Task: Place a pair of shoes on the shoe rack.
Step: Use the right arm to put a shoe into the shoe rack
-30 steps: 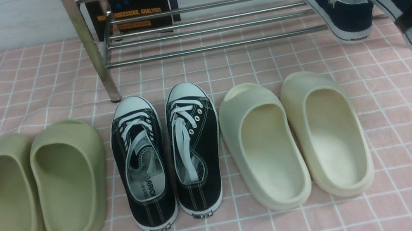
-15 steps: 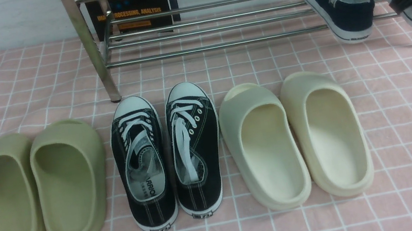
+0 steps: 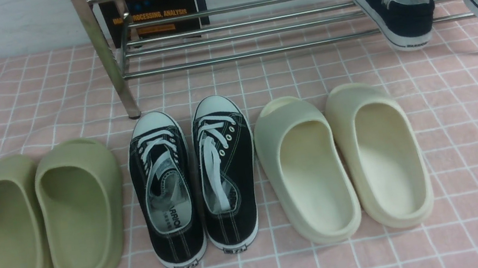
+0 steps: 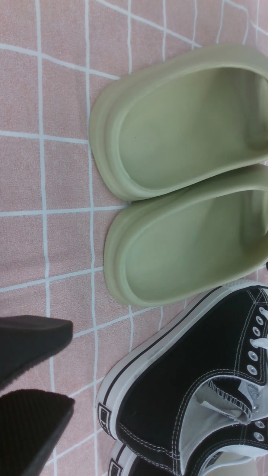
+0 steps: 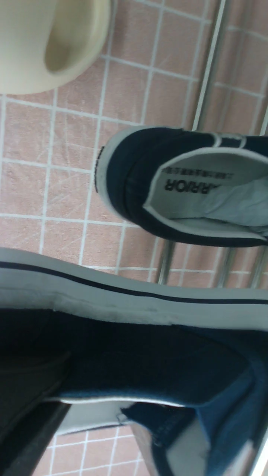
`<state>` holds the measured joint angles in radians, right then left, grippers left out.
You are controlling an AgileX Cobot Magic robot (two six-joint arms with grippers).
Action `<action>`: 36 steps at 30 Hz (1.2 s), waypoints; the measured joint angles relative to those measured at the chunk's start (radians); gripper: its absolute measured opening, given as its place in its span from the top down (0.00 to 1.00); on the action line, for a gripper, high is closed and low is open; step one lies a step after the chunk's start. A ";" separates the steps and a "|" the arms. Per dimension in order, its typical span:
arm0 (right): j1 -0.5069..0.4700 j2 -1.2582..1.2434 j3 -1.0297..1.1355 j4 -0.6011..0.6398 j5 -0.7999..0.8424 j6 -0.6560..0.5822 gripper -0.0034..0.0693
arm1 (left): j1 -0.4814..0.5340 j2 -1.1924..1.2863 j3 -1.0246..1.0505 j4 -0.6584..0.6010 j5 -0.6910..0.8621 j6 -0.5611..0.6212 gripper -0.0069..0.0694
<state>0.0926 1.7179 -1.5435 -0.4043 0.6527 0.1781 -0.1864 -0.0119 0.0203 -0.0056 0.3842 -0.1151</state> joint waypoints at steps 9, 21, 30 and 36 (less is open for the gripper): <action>-0.003 0.146 0.000 -0.249 -0.175 -0.001 0.92 | 0.000 0.000 0.000 0.000 0.000 0.000 0.60; -0.006 0.254 -0.003 -0.370 -0.296 0.107 0.92 | 0.000 0.000 0.000 0.000 0.000 0.000 0.60; -0.008 0.266 -0.003 -0.493 -0.296 0.150 0.92 | 0.000 0.000 0.000 0.000 0.000 0.000 0.60; -0.013 0.268 -0.003 -0.521 -0.299 0.209 0.92 | 0.000 0.000 0.000 0.000 0.000 0.000 0.60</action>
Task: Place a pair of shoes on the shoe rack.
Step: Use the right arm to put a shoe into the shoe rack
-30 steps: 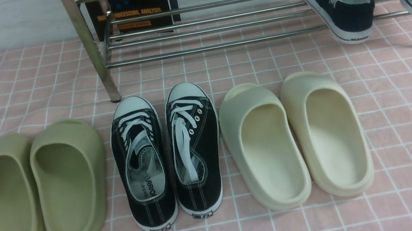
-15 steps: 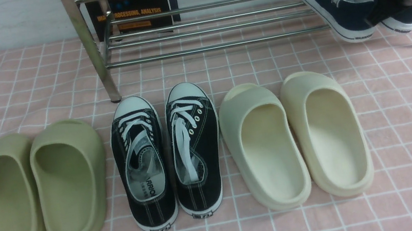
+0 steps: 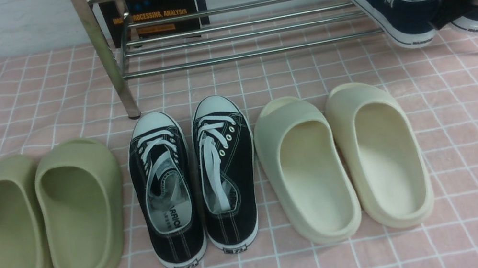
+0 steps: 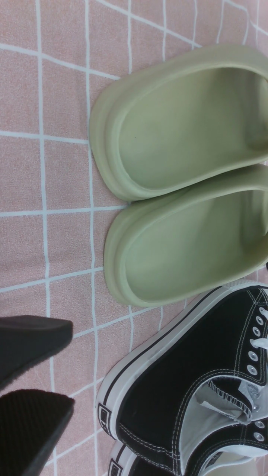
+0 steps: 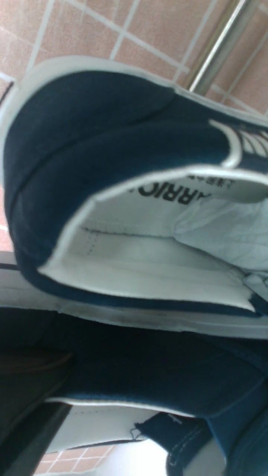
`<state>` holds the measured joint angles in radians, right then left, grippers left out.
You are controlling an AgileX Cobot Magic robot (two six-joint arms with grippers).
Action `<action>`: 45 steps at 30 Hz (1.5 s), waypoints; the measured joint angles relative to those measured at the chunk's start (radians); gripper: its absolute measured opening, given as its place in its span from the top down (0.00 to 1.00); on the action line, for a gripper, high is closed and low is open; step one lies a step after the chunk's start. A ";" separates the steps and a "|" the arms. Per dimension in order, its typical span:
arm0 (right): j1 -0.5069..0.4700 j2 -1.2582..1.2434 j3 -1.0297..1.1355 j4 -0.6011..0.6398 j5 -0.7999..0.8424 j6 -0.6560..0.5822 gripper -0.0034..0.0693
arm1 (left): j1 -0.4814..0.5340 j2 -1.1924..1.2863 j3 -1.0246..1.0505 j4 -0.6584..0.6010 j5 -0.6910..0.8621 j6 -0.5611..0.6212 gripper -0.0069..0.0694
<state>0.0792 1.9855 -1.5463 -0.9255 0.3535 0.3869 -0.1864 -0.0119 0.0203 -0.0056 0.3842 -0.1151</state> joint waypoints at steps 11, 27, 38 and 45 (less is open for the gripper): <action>-0.019 0.001 0.000 -0.062 -0.036 0.140 0.92 | 0.000 0.000 0.000 0.000 0.000 0.000 0.60; -0.025 0.056 -0.002 -0.090 -0.074 0.200 0.77 | 0.000 0.000 0.000 0.000 0.000 0.000 0.60; -0.018 -0.075 -0.008 -0.016 0.084 0.243 0.44 | 0.000 0.000 0.000 0.000 0.000 0.000 0.60; -0.018 -0.153 -0.010 0.073 0.175 0.187 0.56 | 0.000 0.000 0.000 0.000 0.000 0.000 0.60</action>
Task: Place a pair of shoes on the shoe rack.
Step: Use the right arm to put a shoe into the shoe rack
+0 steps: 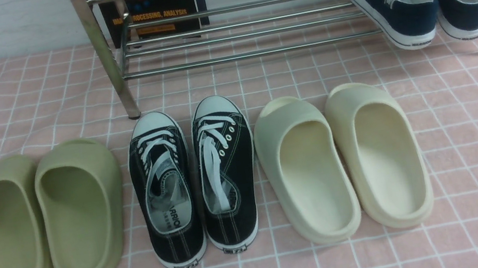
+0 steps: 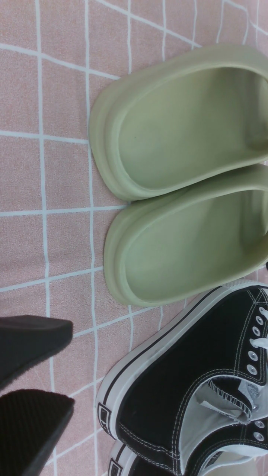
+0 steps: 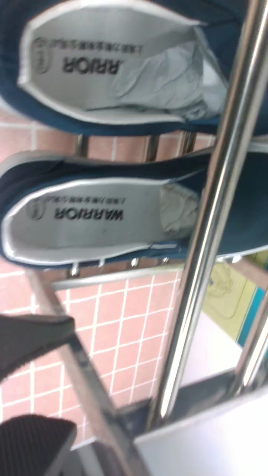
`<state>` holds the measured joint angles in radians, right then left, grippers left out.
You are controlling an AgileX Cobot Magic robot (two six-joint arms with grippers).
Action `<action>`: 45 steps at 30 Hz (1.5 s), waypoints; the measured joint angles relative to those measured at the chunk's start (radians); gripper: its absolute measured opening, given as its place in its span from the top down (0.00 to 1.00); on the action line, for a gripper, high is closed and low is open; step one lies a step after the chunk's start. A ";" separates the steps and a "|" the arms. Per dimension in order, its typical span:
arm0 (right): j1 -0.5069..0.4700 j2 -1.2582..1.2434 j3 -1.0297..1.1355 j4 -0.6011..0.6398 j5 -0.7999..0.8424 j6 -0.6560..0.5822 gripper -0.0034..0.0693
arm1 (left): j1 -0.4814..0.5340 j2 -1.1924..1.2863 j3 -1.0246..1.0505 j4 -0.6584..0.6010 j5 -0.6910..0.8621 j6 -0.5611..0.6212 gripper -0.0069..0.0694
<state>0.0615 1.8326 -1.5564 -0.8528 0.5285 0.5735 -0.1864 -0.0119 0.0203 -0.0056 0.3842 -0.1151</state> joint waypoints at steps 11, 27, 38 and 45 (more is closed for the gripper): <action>-0.029 0.083 0.000 0.318 0.046 -0.206 0.98 | 0.000 0.000 0.000 0.000 0.000 0.000 0.60; -0.057 -0.062 -0.005 0.398 0.080 -0.300 0.98 | 0.000 0.000 0.000 0.006 0.000 0.000 0.60; -0.189 0.126 -0.005 0.605 0.017 -0.329 0.98 | 0.000 0.000 0.000 0.006 0.000 0.000 0.60; -0.187 0.192 -0.005 0.717 0.015 -0.392 0.98 | 0.000 0.000 0.000 0.006 0.000 0.000 0.60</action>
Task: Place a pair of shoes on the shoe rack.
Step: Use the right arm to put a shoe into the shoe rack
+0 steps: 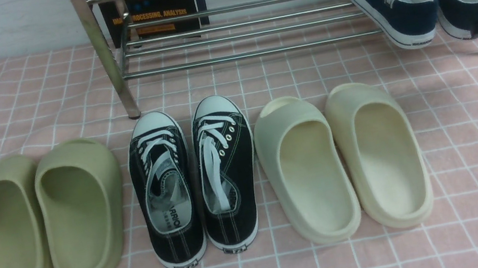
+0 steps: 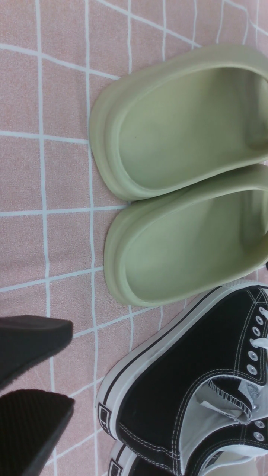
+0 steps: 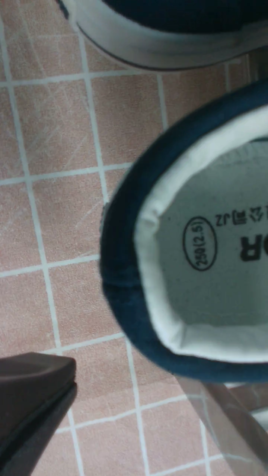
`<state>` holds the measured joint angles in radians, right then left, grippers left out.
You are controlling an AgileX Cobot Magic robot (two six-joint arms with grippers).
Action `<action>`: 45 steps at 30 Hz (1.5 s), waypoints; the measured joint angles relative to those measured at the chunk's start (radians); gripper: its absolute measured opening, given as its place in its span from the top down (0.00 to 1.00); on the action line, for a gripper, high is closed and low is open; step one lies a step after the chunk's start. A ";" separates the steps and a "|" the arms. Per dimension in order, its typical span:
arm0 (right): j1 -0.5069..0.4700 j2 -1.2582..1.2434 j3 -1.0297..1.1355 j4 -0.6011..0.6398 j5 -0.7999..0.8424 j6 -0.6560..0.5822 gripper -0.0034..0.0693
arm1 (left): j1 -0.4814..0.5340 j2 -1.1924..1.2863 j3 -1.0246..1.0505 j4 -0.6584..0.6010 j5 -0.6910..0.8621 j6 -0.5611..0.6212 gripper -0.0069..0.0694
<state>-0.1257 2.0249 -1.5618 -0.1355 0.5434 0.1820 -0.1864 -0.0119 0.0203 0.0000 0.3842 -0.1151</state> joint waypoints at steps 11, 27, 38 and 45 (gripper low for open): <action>0.000 -0.127 0.000 0.330 0.022 -0.332 0.98 | 0.000 0.000 0.000 -0.006 0.000 0.000 0.60; -0.001 -0.208 0.000 0.376 0.078 -0.531 0.86 | 0.000 0.000 0.000 -0.006 0.000 0.000 0.60; 0.025 -0.090 0.000 0.460 -0.091 -0.776 0.43 | 0.000 0.000 0.000 0.000 0.000 0.000 0.60; 0.047 -0.041 -0.003 0.458 -0.132 -0.851 0.78 | 0.000 0.000 0.000 0.000 0.000 0.000 0.60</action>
<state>-0.0785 1.9838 -1.5649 0.3229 0.4114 -0.6688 -0.1864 -0.0119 0.0203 0.0000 0.3842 -0.1151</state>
